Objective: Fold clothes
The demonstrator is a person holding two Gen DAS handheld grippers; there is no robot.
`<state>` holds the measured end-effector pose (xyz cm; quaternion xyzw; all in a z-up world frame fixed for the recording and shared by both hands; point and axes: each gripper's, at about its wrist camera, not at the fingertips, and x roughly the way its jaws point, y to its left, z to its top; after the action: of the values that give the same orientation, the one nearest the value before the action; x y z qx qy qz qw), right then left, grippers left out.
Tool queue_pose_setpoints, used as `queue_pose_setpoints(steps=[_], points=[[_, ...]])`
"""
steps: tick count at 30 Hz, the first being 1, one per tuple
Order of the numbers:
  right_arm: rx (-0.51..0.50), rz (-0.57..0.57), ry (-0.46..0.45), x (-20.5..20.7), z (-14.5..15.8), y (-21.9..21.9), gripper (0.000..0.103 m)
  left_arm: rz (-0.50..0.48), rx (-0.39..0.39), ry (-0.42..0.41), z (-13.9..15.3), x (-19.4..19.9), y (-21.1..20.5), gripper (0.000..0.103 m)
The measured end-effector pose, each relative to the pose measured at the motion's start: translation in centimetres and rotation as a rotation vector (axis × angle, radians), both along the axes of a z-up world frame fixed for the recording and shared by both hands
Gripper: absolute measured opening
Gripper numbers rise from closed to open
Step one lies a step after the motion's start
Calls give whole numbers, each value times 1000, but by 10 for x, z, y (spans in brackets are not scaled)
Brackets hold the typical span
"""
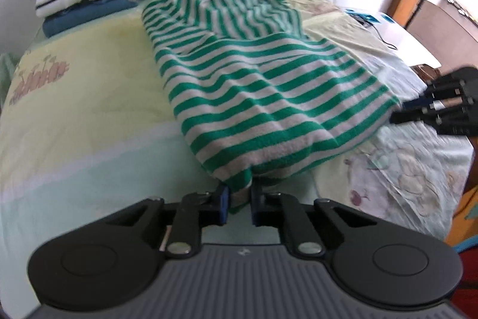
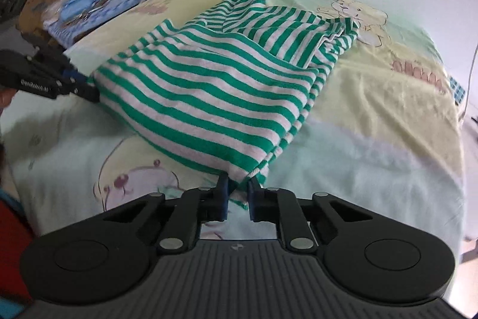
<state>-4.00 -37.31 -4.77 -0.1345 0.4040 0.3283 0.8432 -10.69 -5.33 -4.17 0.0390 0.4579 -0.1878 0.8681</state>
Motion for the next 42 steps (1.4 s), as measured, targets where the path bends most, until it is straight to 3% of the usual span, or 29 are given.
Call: queue_pose_setpoints(steps=[8, 10, 11, 16, 19, 22, 27, 29, 31, 35, 38, 42], points=[[-52, 18, -13, 3, -15, 4, 15, 27, 30, 37, -12, 6, -2, 11], [-48, -16, -11, 2, -10, -2, 29, 30, 46, 31, -10, 4, -3, 15], [-47, -31, -20, 1, -6, -6, 31, 33, 58, 28, -9, 3, -3, 20], [19, -101, -112, -13, 21, -15, 33, 37, 163, -60, 7, -15, -6, 39], [93, -113, -88, -10, 18, -4, 33, 22, 187, -129, 22, -17, -12, 40], [84, -100, -64, -5, 4, 16, 33, -1, 144, -148, 27, -7, -20, 40], [36, -173, -37, 8, -15, 19, 36, -9, 114, -79, 2, 10, -30, 41], [62, -224, 11, 15, -20, 11, 48, 10, 98, -63, -8, 13, -28, 51], [85, -245, 36, 17, -21, 7, 49, 34, 78, -58, -11, 13, -22, 57], [88, -250, 33, 12, -8, 4, 48, 61, 36, -49, 1, 11, -7, 57], [54, -186, -15, -3, 2, 3, 47, 62, 106, -88, 9, -1, 0, 53], [-47, -36, -113, -29, 11, 10, 48, -20, 227, -94, 7, -20, 1, 55]])
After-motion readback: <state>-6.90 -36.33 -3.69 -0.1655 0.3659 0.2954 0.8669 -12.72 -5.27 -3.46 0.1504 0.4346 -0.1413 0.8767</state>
